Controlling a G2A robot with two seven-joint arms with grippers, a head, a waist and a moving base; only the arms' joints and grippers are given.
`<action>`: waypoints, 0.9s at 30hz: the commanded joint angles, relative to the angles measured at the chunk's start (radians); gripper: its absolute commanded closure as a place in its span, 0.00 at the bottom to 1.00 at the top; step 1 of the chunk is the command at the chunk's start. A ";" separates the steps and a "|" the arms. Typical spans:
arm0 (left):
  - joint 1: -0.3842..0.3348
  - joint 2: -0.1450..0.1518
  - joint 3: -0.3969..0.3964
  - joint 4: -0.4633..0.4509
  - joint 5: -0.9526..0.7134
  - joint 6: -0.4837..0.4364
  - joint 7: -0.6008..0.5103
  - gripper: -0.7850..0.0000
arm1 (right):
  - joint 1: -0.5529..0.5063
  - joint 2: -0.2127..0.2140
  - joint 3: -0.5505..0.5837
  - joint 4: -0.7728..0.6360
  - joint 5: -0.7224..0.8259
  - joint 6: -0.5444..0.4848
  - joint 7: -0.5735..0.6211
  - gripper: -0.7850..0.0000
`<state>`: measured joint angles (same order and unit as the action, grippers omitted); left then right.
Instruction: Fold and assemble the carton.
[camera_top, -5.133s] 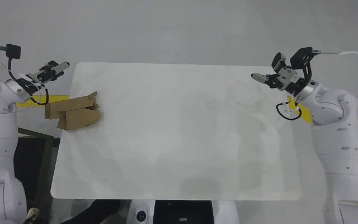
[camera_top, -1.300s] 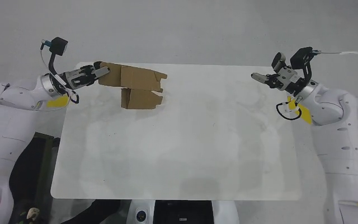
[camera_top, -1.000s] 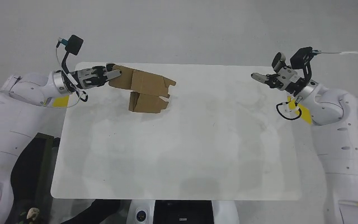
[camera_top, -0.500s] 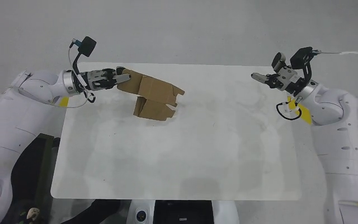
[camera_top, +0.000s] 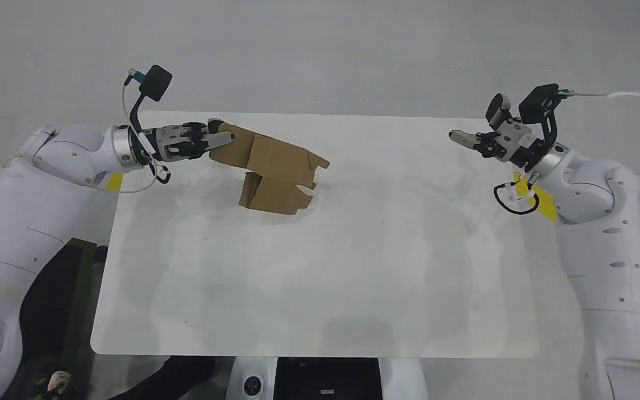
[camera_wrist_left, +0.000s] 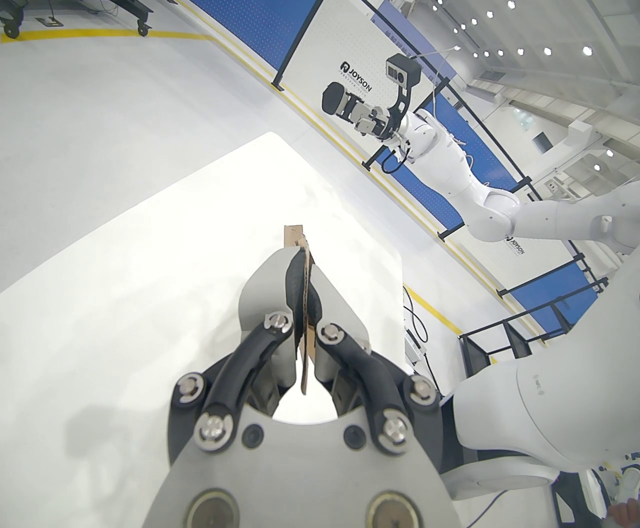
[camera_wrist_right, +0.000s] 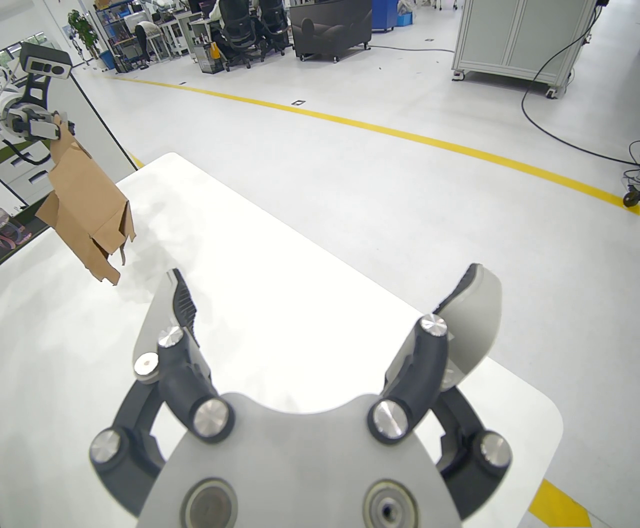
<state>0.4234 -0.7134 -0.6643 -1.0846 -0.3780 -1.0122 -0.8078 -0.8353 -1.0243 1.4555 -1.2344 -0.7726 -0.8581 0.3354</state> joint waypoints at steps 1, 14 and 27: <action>0.009 0.000 -0.005 -0.011 0.014 0.018 0.017 1.00 | -0.010 -0.001 -0.010 -0.012 0.000 0.017 0.009 0.00; 0.048 0.006 -0.003 -0.156 0.063 0.043 -0.043 1.00 | 0.104 -0.019 -0.205 0.037 0.247 -0.062 0.283 0.00; -0.030 -0.029 0.114 -0.217 0.116 0.027 -0.027 1.00 | 0.244 -0.056 -0.448 0.127 0.532 -0.145 0.481 0.00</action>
<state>0.4049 -0.7384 -0.5656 -1.2986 -0.2704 -0.9843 -0.8358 -0.6018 -1.0780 1.0270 -1.1132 -0.2611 -1.0069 0.8089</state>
